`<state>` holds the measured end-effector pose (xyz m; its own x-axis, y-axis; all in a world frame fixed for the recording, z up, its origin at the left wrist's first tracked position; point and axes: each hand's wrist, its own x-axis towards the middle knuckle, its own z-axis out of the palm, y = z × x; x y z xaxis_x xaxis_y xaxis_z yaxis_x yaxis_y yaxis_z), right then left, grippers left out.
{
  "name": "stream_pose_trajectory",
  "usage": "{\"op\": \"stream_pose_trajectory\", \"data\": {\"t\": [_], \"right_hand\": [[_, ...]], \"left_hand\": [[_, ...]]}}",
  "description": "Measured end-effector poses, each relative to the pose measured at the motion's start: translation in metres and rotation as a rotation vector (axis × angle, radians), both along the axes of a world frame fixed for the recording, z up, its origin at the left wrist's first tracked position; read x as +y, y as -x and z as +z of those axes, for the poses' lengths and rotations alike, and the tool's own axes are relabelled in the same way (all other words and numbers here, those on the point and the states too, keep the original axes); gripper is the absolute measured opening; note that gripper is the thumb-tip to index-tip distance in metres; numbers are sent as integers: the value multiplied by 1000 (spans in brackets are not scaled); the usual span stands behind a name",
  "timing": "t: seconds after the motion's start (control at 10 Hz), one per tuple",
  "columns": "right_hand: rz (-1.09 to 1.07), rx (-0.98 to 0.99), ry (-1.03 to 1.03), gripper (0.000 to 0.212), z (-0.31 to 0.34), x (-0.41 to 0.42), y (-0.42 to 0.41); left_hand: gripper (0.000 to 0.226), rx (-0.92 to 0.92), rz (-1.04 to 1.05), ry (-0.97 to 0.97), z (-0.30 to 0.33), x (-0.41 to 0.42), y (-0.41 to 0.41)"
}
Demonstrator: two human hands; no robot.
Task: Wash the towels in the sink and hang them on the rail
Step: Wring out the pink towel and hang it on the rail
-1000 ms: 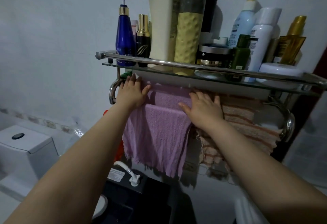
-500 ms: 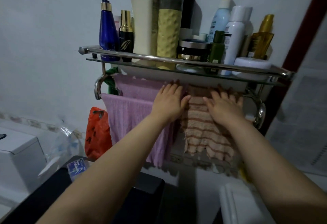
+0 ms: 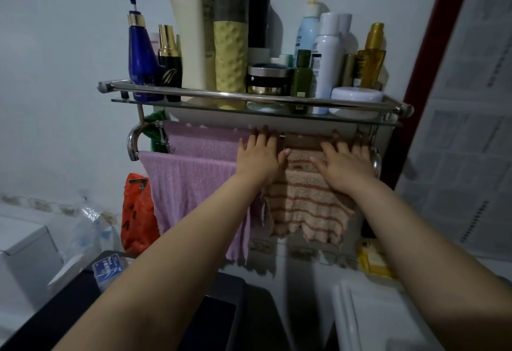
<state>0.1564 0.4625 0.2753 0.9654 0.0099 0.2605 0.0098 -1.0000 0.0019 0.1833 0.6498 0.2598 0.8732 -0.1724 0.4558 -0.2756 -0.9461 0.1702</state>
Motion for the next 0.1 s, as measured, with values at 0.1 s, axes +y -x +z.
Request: {"op": "stream_pose_trajectory", "data": {"t": [0.1], "right_hand": [[218, -145, -174, 57, 4, -5, 24]], "left_hand": [[49, -140, -89, 92, -4, -7, 13]]}}
